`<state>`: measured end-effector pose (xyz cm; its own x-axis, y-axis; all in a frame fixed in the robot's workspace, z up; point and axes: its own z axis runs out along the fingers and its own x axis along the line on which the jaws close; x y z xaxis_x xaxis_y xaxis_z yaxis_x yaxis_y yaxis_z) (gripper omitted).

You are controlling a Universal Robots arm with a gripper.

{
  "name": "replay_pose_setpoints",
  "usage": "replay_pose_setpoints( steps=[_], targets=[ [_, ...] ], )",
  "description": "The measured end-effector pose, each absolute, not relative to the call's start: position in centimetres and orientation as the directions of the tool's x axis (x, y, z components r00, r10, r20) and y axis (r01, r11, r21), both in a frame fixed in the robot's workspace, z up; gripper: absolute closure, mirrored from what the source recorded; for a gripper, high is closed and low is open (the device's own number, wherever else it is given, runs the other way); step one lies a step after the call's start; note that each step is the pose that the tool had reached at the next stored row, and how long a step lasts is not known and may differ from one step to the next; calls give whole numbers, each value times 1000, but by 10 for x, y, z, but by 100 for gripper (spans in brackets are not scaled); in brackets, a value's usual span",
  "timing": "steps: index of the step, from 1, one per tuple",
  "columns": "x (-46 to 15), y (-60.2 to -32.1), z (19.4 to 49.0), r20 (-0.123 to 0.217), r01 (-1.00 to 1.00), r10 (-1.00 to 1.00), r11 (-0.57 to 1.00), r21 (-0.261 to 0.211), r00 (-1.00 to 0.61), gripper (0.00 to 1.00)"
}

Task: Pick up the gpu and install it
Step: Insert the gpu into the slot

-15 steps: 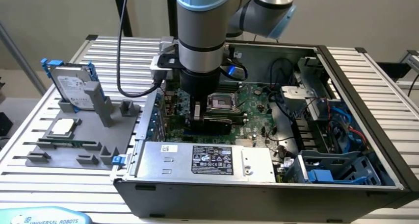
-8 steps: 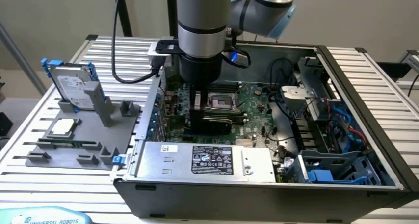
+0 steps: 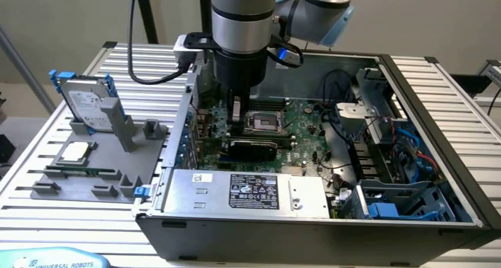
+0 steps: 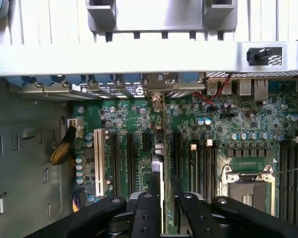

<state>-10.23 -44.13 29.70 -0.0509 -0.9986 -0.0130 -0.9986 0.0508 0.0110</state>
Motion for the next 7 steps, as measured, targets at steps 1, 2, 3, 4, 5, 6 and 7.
replay_pose_setpoints(
  steps=[1, 2, 3, 4, 5, 6, 7],
  targets=[
    [-102, -441, 297, -13, -999, -999, 51, 11, -51, 81],
    [-102, -441, 297, -13, -999, -999, 51, 11, -51, 87],
    [-102, -441, 297, -13, -999, -999, 51, 11, -51, 87],
    [-102, -441, 297, -13, -999, -999, 51, 11, -51, 89],
    [-102, -441, 297, -13, -999, -999, 51, 11, -51, 89],
    [-102, -441, 297, -13, -999, -999, 51, 11, -51, 89],
    [-102, -441, 297, -13, -999, -999, 51, 11, -51, 89]
  ],
)
